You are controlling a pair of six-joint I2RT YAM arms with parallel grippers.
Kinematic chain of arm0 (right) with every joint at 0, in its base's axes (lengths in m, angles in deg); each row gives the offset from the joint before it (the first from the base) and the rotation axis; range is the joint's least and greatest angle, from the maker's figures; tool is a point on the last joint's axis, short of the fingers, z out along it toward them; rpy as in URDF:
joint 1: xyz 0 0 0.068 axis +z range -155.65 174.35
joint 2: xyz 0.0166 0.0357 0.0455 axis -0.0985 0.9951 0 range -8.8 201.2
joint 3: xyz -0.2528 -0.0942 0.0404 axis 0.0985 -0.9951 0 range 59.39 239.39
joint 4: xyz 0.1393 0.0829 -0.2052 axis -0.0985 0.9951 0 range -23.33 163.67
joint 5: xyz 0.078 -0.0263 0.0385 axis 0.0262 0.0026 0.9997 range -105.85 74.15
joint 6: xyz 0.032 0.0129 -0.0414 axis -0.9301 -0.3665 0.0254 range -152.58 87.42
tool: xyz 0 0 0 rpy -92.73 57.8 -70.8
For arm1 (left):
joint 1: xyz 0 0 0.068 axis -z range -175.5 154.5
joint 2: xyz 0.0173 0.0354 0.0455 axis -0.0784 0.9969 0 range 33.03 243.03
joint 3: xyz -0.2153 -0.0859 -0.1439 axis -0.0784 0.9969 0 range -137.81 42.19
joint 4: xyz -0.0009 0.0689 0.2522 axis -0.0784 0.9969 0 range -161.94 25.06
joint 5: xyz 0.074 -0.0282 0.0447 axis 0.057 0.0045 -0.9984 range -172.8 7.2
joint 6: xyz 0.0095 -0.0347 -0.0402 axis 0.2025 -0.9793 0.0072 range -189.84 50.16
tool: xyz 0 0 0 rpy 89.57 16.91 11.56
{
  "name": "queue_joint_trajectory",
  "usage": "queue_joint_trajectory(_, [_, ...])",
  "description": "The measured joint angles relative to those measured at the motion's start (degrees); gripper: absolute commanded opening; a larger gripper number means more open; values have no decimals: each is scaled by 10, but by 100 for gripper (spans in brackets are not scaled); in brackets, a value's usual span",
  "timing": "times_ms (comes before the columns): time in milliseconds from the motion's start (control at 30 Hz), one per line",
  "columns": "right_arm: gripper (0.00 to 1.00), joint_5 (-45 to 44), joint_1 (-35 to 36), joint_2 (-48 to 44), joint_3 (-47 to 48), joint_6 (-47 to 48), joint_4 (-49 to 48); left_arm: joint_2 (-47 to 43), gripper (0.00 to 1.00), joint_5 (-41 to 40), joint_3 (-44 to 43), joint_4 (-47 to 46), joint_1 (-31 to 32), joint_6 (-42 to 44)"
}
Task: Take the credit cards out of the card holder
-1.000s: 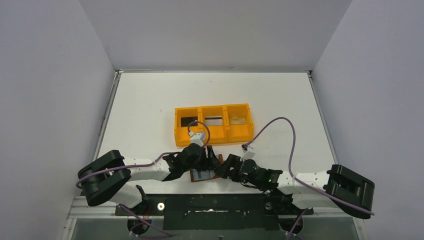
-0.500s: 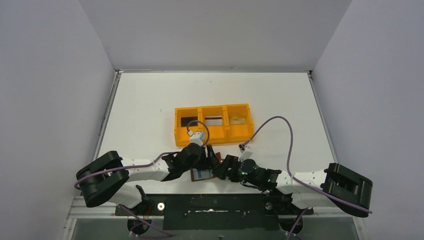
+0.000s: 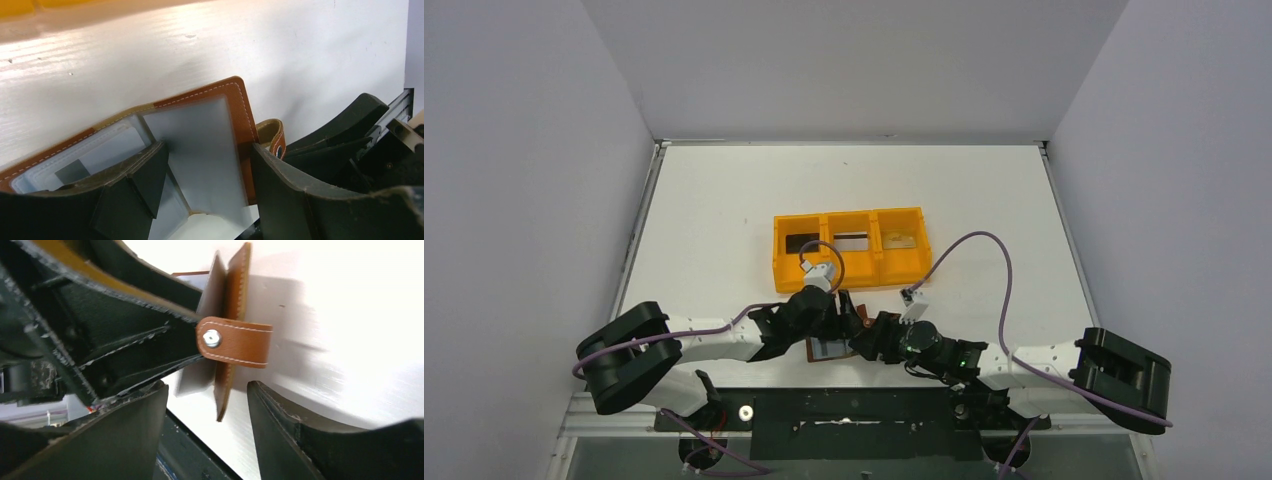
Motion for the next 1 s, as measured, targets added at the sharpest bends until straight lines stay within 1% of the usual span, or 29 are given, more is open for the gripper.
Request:
queue_joint_trajectory(33, [51,-9,0,0,0,-3,6,0,61,2,0,1,0,0])
queue_joint_trajectory(133, [35,-38,-1,3,1,-12,19,0,61,6,-1,4,2,1])
queue_joint_trajectory(233, [31,-54,-1,14,3,-16,19,0,61,10,-1,6,3,1])
queue_joint_trajectory(300, [26,-59,-1,17,3,-20,18,0,61,10,-1,9,4,1])
queue_joint_trajectory(400, [16,-63,-1,17,1,-34,11,-9,61,6,-1,21,4,1])
queue_joint_trajectory(500, [15,-70,-1,17,-11,-59,4,-47,63,-3,-1,52,4,1])
queue_joint_trajectory(600, [13,-80,-1,17,-27,-93,3,-112,65,-19,3,74,4,1])
queue_joint_trajectory(733, [10,-89,4,26,-33,-116,-2,-191,65,-38,25,92,4,-12])
queue_joint_trajectory(800, [10,-96,14,32,-29,-120,-1,-207,64,-44,36,112,4,-24])
queue_joint_trajectory(1000, [10,-120,41,56,0,-136,4,-209,59,-51,61,157,4,-45])
